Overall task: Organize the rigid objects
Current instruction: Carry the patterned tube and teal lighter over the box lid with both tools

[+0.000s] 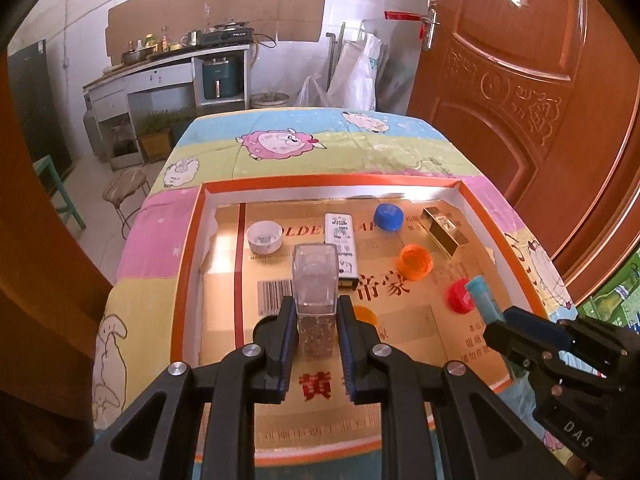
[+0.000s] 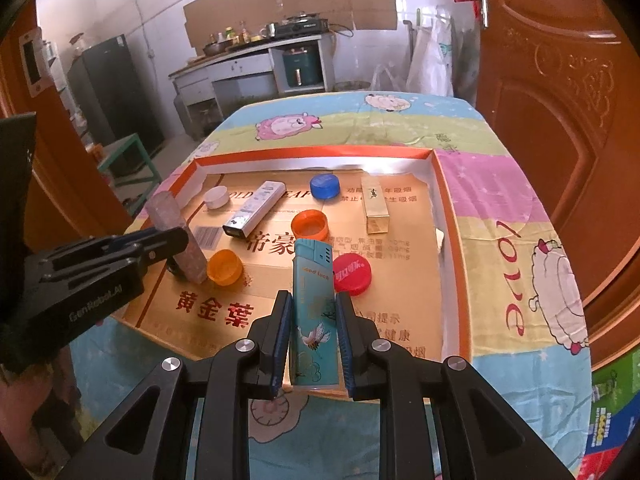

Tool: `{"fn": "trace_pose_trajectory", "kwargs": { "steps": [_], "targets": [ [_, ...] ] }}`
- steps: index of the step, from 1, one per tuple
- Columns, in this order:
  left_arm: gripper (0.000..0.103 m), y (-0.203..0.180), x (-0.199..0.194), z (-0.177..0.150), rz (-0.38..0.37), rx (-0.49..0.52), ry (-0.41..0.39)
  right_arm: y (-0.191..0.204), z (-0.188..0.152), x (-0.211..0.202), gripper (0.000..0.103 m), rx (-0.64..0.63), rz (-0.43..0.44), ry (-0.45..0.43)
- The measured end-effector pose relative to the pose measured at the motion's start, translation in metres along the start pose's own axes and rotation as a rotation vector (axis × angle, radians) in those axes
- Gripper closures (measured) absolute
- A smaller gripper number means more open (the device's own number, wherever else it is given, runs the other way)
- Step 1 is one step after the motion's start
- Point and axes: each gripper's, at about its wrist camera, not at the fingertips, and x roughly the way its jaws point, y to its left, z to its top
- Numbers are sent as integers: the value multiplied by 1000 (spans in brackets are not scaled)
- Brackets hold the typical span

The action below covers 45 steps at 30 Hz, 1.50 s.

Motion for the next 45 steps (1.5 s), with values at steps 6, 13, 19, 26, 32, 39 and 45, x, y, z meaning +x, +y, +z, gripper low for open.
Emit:
{"fn": "trace_pose_trajectory", "kwargs": {
  "steps": [6,13,19,26,32,39,45],
  "targets": [
    [82,-2,16,11,4,21,21,0,4,9,80,-2,15,13],
    [82,-1,29,13,5,25,42,7,10,19,80,-20,32,23],
    [82,1,38,13,5,19,58,14,14,29,80,-37,44,35],
    [83,5,42,13,1,14,59,19,16,41,80,-53,45,53],
    [83,5,42,12,-4,12,55,25,16,47,80,-75,45,61],
    [83,7,42,13,-13,5,42,28,18,54,80,-97,37,74],
    [82,10,43,13,-26,-5,39,29,19,63,80,-102,29,90]
  ]
}}
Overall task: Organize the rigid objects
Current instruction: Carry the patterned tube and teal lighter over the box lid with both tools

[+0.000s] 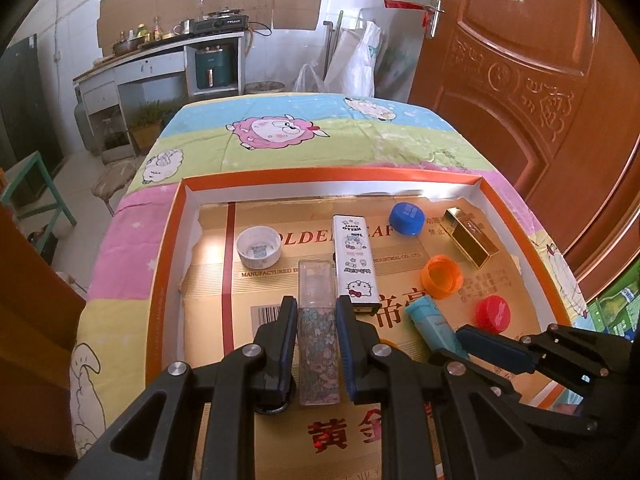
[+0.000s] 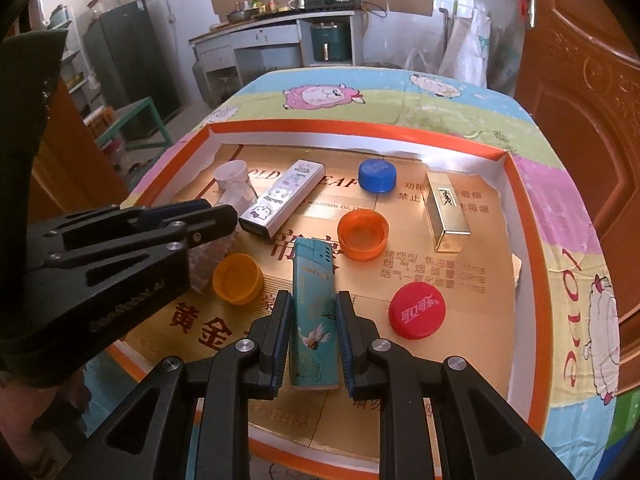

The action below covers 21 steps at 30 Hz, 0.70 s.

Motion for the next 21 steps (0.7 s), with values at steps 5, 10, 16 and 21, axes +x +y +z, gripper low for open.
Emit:
{"fn": "trace_pose_trajectory", "kwargs": {
  "steps": [5,10,16,21],
  "targets": [
    [83,2,1,0,-7,-13,-6,0,0,5,81,-7,-9,-2],
    [83,4,1,1,-11,-20,-11,0,1,6,81,-12,-16,-2],
    [82,6,1,0,-15,-26,-12,0,1,4,79,-3,-8,-15],
    [83,8,-2,0,-18,-36,-15,0,2,-1,65,-6,-6,-32]
  ]
}}
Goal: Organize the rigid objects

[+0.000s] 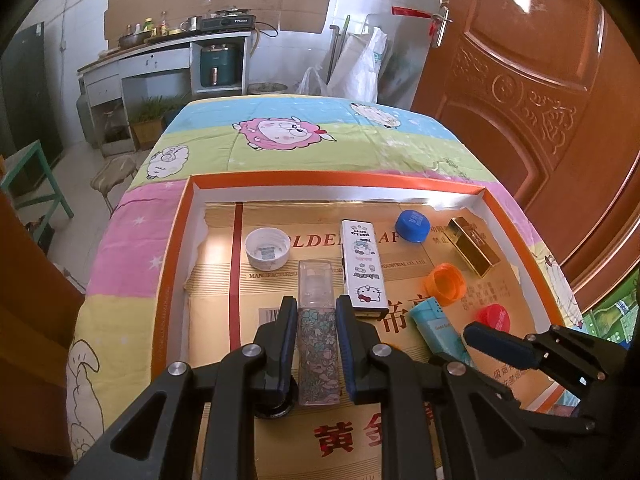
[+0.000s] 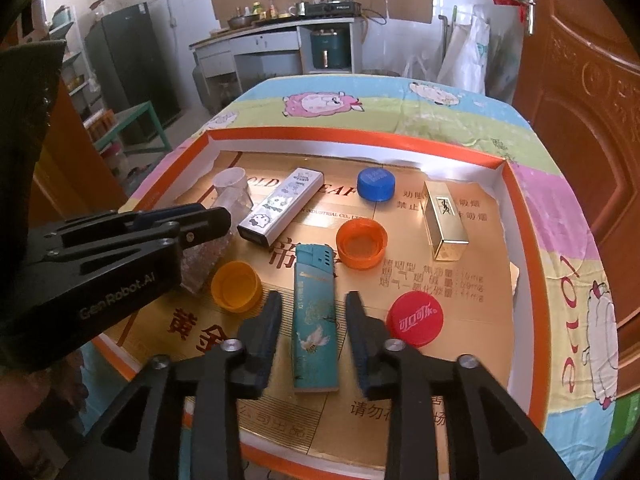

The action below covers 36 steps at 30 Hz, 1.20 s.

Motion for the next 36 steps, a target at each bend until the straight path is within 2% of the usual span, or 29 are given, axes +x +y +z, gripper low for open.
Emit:
{"fn": "trace_pose_trajectory", "kwargs": {
  "steps": [4,7,11,12,23,24,27,28,36],
  "targets": [
    [82,1,-2,1,1,-3,-4,1,0,-3,57,1,-1,-9],
    [82,1,-3,1,3,-7,-7,1,0,-6,57,2,-1,-15],
    [59,2,-7,1,8,-11,-20,-2,0,-9,57,10,-3,-20],
    [56,1,-8,2,7,-11,-23,-1,-1,-10,57,11,-3,-21],
    [56,-7,-19,-1,12,1,-27,-5,-6,-25,57,30,-23,-43],
    [56,-7,-20,-2,13,0,-30,-6,-6,-27,55,33,-29,-47],
    [56,-10,-27,-2,21,0,-42,-10,-7,-34,35,53,-59,-63],
    [56,-11,-30,-3,27,2,-48,-12,-8,-36,32,61,-69,-68],
    [56,-19,-48,-7,65,4,-78,-15,-11,-53,31,79,-101,-93]
  ]
}}
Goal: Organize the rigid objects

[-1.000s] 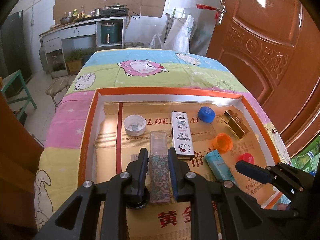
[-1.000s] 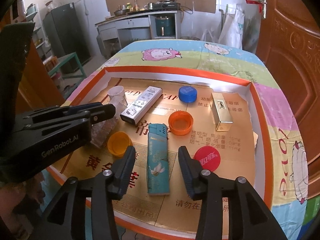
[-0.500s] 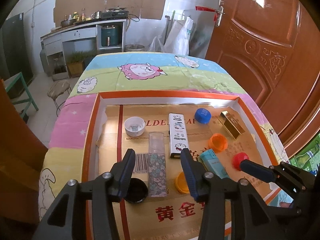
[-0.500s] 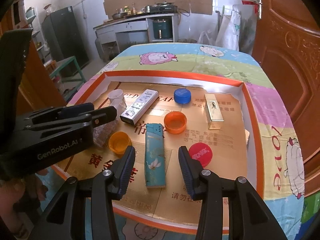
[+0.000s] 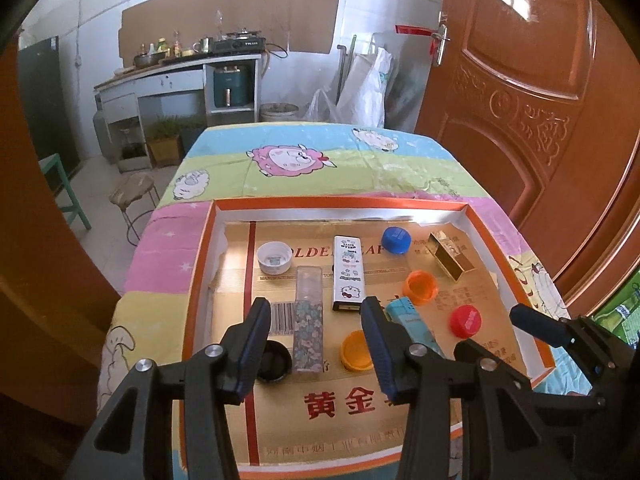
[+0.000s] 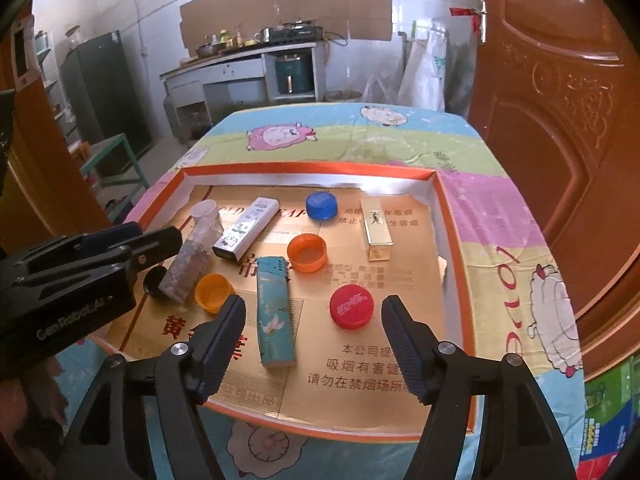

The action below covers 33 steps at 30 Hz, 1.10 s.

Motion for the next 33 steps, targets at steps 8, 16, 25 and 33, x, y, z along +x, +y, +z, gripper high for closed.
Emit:
{"fn": "trace_pose_trajectory", "kwargs": {
  "steps": [8,16,25,33],
  "targets": [
    [56,-5,-22,-4,11,-6,-41,1,-3,-20,30,3,-23,-30],
    [56,-10,-41,-9,78,-4,-87,2,-5,-36,30,8,-36,-53],
    [56,-19,-57,-17,113,-2,-114,4,-5,-53,30,7,-48,-78],
    [56,-21,-73,-23,68,-37,-121,3,-10,-66,30,12,-68,-100]
  ]
}}
